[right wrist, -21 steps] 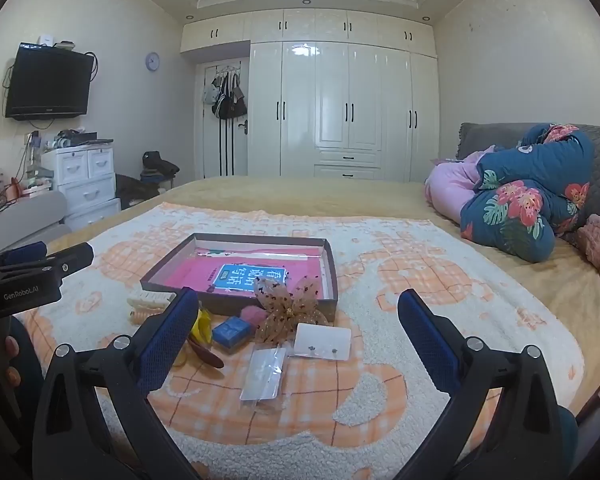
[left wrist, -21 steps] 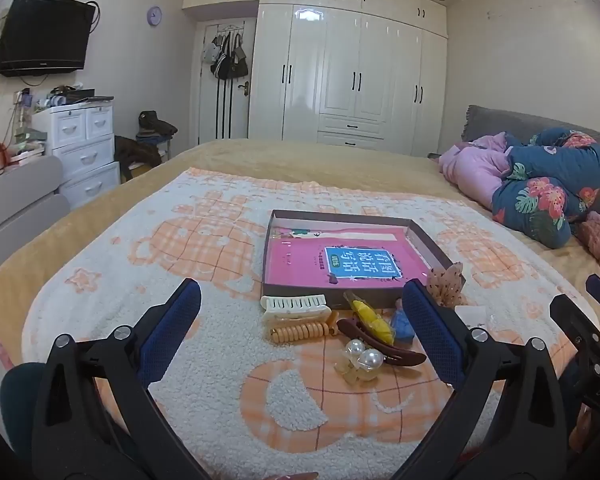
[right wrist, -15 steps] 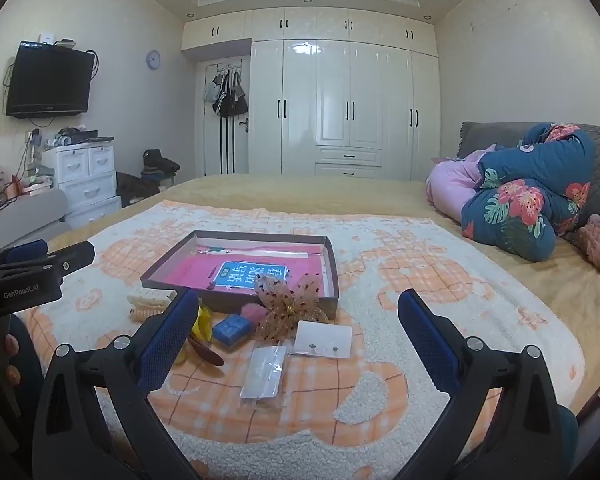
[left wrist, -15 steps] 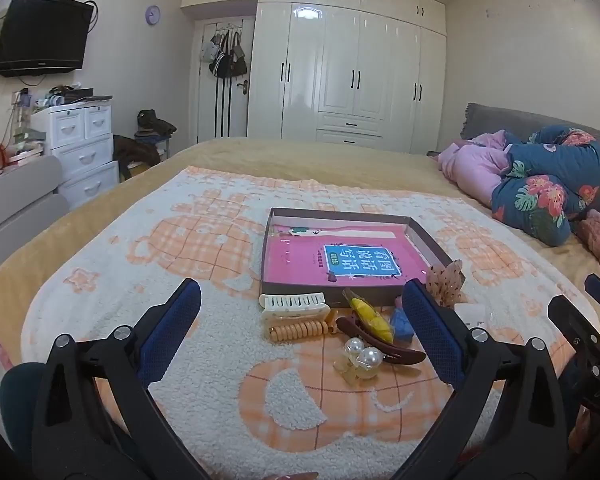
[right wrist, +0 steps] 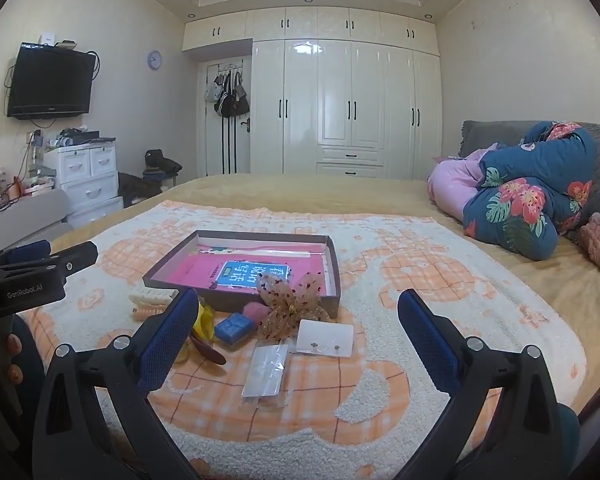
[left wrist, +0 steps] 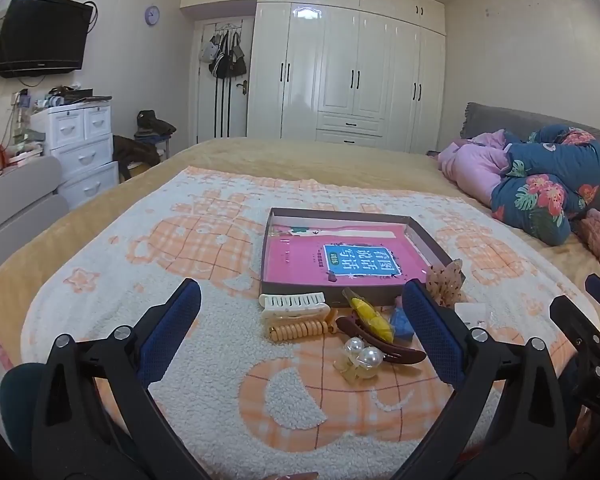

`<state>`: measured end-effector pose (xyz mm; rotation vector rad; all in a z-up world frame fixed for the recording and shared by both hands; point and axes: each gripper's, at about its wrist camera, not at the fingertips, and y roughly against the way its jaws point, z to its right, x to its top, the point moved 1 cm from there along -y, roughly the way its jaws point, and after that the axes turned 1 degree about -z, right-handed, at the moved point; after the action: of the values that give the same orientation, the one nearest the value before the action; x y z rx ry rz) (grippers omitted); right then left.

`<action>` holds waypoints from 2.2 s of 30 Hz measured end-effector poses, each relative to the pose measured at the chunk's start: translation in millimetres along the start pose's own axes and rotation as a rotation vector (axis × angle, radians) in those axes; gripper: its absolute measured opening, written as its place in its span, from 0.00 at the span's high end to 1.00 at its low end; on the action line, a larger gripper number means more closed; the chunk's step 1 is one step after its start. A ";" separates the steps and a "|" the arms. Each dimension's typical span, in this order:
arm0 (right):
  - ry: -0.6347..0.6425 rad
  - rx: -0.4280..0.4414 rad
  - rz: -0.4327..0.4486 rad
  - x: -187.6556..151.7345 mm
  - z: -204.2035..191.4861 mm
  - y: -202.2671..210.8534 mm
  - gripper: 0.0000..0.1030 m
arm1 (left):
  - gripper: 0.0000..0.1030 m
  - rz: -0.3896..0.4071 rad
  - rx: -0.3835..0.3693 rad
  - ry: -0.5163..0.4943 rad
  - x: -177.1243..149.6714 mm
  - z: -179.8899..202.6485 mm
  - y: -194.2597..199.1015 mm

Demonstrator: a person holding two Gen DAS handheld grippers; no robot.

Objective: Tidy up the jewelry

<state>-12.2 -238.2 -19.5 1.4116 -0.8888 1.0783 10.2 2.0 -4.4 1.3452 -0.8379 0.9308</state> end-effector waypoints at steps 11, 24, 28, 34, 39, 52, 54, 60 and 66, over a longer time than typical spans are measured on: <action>-0.004 0.001 0.008 1.9 -0.4 5.8 0.05 | 0.10 0.000 0.002 0.002 -1.1 3.2 -0.5; -0.005 -0.006 0.014 4.9 1.8 6.6 0.05 | 0.10 0.002 0.002 0.001 -1.4 2.3 0.0; -0.003 -0.007 0.016 3.9 1.4 6.8 0.05 | 0.10 0.002 0.002 0.000 -1.4 2.3 0.1; -0.006 -0.003 0.015 5.7 4.2 7.7 0.05 | 0.10 0.003 0.002 0.001 -1.0 0.4 -0.6; -0.006 -0.002 0.018 3.8 2.0 7.5 0.05 | 0.10 0.001 0.001 0.001 -0.6 1.8 -0.9; 0.004 0.011 0.016 4.9 -1.8 6.4 0.05 | 0.10 -0.001 0.002 0.008 3.5 0.7 1.0; 0.008 0.025 0.011 5.1 -4.1 4.8 0.05 | 0.10 -0.004 0.006 0.014 3.6 -1.4 0.3; 0.045 0.069 0.006 4.7 -17.8 0.7 0.05 | 0.10 -0.012 0.028 0.036 2.0 -11.4 -3.6; 0.078 0.115 -0.019 4.2 -31.4 -8.3 0.05 | 0.10 -0.026 0.050 0.062 -0.1 -24.0 -8.4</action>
<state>-7.2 -205.9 -18.5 1.4590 -0.7663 1.1774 17.1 25.9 -9.4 1.3604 -0.7521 0.9737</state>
